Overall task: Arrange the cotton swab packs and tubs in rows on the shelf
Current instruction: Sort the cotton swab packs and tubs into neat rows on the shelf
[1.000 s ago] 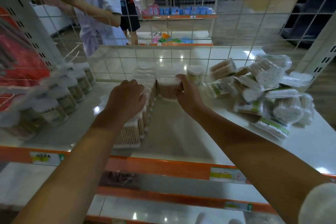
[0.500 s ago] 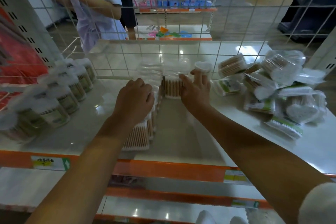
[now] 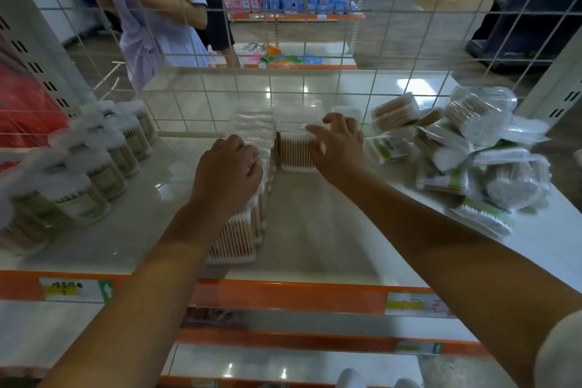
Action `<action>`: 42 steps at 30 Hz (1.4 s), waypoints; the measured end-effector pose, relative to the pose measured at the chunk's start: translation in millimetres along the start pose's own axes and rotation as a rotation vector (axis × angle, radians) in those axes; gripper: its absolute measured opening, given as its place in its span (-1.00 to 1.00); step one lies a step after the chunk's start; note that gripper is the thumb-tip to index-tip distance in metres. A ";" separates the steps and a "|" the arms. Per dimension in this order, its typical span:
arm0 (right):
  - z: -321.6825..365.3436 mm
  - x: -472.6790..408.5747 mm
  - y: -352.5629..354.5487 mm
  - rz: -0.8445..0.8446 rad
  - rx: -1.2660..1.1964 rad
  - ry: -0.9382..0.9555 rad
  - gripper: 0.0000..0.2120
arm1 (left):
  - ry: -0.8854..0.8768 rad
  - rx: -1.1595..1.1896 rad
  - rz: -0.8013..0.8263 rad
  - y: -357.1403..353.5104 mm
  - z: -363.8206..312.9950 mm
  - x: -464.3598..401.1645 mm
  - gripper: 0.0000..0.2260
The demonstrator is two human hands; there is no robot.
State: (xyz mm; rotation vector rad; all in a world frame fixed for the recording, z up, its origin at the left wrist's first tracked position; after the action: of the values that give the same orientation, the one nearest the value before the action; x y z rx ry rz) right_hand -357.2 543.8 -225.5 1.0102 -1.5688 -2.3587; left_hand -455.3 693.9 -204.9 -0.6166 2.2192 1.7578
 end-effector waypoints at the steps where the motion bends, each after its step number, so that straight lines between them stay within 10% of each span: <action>1: -2.6 -3.4 4.6 -0.033 -0.026 0.015 -0.64 | 0.002 0.004 0.001 0.0 0.1 -0.2 -0.81; 6: -26.5 -20.2 27.4 -0.146 -0.141 -0.013 -0.61 | 0.005 0.011 0.003 -1.6 1.0 0.6 -0.80; 18: -64.7 -42.9 12.1 0.281 -0.038 0.009 -0.43 | -0.003 0.025 -0.010 -3.4 4.3 -0.1 -0.82; 42: -58.4 -22.3 17.7 0.188 -0.039 0.079 -0.47 | 0.002 0.045 -0.007 -3.1 6.4 0.0 -0.83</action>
State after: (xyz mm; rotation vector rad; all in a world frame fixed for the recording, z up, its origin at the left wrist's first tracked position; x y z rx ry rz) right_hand -309.7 501.0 -213.8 0.8933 -1.5123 -2.1881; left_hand -454.3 699.5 -209.2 -0.6156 2.2484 1.6997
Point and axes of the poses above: each hand's wrist, its own x-axis away from the middle knuckle, its own y-axis out of the back of the hand, z = x × y, the point moved 8 cm from there along -x, towards the middle knuckle, and after that the axes turned 8 degrees about y, right-handed, at the moved point
